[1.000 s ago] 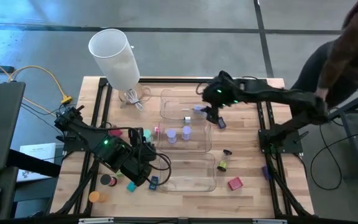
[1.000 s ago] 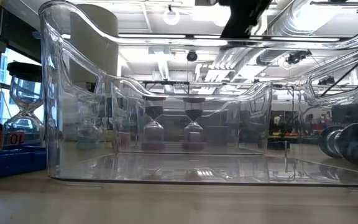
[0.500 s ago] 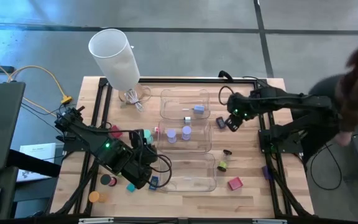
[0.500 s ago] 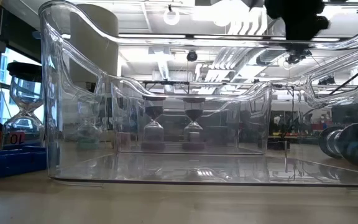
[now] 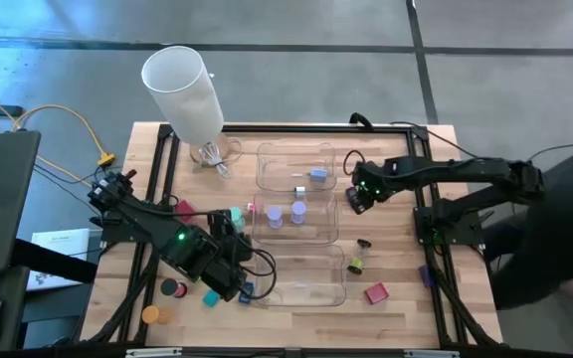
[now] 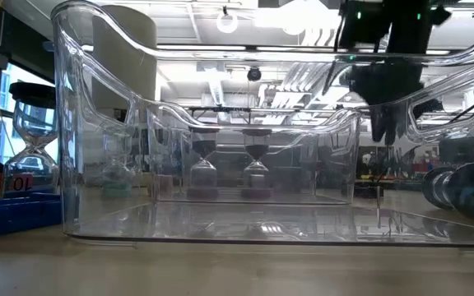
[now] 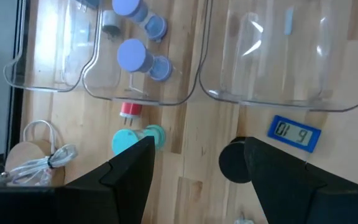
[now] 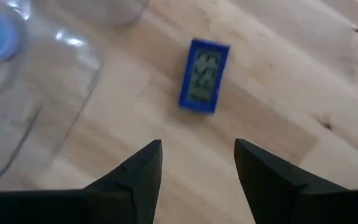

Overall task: Pick & Place Office items
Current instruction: Put the top right dark blue digital clock into the bottom transparent bin

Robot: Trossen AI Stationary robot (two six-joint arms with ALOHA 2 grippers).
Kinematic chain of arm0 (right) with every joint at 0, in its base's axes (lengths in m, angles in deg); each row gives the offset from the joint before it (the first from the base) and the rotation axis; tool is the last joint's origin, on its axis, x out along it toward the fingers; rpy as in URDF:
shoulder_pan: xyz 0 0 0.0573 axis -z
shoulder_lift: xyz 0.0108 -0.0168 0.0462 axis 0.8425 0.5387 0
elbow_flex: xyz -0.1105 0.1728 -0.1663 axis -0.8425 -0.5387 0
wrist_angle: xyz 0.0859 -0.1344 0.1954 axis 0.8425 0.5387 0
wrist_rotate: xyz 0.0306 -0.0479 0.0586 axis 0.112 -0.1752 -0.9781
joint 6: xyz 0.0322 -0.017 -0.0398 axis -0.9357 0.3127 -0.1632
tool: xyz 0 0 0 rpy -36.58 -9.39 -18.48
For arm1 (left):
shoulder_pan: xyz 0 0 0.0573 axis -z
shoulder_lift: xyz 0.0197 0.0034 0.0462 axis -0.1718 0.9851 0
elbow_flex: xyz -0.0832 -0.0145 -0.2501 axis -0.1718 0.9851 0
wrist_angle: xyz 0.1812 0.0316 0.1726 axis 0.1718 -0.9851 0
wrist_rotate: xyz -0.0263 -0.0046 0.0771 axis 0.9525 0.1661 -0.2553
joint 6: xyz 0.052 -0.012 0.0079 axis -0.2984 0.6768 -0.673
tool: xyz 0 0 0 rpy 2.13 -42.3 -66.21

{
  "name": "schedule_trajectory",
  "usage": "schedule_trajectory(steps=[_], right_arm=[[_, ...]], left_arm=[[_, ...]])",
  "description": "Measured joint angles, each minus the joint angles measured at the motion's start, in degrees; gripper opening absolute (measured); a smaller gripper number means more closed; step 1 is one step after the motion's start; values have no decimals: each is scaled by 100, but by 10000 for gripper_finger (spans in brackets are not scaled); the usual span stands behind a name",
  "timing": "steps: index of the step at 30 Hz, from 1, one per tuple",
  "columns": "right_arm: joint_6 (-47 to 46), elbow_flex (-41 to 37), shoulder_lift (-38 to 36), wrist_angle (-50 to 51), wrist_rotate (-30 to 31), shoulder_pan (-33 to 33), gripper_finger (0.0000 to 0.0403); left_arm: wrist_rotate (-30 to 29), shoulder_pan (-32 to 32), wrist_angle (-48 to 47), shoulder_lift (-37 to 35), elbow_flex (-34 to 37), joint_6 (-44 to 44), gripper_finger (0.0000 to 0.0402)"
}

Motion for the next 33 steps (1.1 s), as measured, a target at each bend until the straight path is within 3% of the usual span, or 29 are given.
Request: schedule_trajectory(steps=[5,11,17,33], right_arm=[[118,-488,0,-967,12,348,189],[243,-800,0,-1505,691,434,186],[357,-1012,0,-2012,748,430,197],[523,-1103,0,-2142,752,430,331]], left_arm=[[18,-25,88,0,144,-130,239],[206,-122,156,0,290,-129,239],[223,-131,195,0,330,-131,239],[197,-131,294,0,331,-132,239]])
